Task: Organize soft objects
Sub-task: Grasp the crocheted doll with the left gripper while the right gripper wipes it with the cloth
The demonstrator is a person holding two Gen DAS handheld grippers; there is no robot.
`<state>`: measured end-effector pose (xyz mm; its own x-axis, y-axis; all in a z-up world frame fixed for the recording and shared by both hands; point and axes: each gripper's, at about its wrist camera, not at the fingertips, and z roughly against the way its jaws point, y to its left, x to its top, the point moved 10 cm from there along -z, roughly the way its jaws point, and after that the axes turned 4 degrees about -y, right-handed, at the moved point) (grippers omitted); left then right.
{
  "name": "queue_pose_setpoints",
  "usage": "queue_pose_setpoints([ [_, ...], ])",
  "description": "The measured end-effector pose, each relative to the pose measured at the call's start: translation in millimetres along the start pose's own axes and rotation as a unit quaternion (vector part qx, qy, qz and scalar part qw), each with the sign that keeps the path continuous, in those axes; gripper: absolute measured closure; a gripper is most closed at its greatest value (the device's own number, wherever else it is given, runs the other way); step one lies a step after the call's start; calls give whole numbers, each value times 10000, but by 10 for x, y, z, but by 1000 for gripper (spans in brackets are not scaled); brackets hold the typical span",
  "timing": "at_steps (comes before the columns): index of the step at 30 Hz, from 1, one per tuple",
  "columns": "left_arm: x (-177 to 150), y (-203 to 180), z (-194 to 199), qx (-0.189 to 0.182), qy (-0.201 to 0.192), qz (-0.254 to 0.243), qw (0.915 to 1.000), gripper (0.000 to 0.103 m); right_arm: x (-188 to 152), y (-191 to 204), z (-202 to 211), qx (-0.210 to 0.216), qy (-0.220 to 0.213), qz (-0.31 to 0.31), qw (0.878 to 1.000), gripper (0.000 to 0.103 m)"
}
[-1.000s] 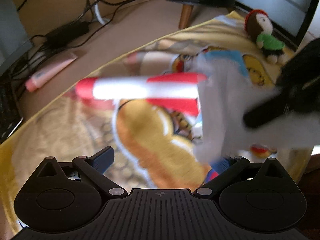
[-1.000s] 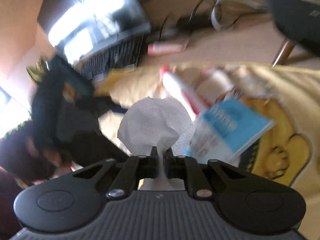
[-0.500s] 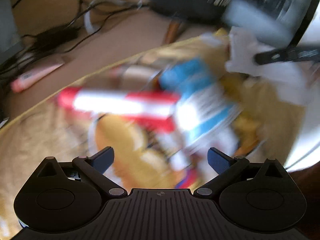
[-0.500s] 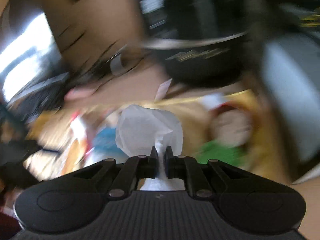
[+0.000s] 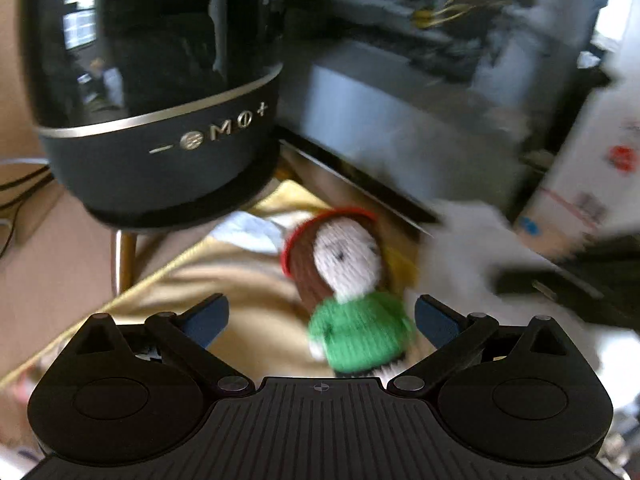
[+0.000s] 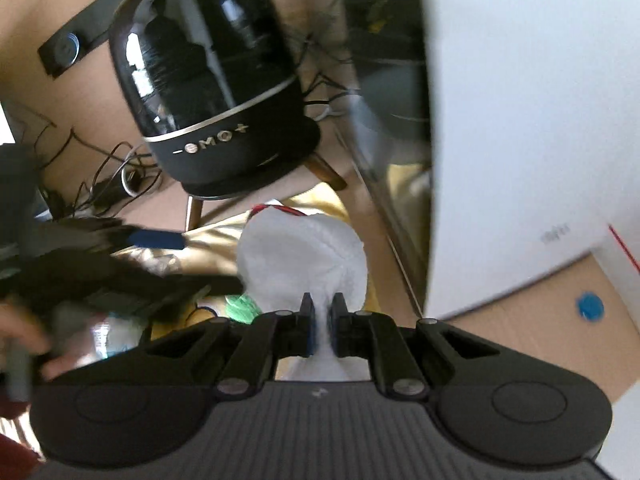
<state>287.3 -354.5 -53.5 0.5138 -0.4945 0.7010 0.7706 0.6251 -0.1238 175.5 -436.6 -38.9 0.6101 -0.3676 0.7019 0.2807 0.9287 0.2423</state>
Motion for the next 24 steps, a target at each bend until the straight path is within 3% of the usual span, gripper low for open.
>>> queue_pose_setpoints([
  [6,8,-120,-489,-18,261,128,9996,2,-167,-231,51,155,57,-354,9992,94],
  [8,-29,-135,-535,-69,293,185,9994,32,-164,-298,40,129,63,-391,9991,94],
  [9,-55,-133,-558,-117,371,269,9989,38,-146,-319,34,123,63,-399,9991,94],
  [12,-71,-78,-463,-324,349,561,9973,39,-81,-327,-4,177,67,-367,9991,91],
  [15,-76,89,-134,-257,155,723,9969,39,11,-195,-65,331,48,-243,9991,91],
  [18,-74,334,294,-27,-112,828,9965,39,142,124,-148,793,16,-134,9968,91],
  [24,-416,1063,1160,959,-247,1083,9892,38,305,1128,-378,1833,127,509,9817,91],
])
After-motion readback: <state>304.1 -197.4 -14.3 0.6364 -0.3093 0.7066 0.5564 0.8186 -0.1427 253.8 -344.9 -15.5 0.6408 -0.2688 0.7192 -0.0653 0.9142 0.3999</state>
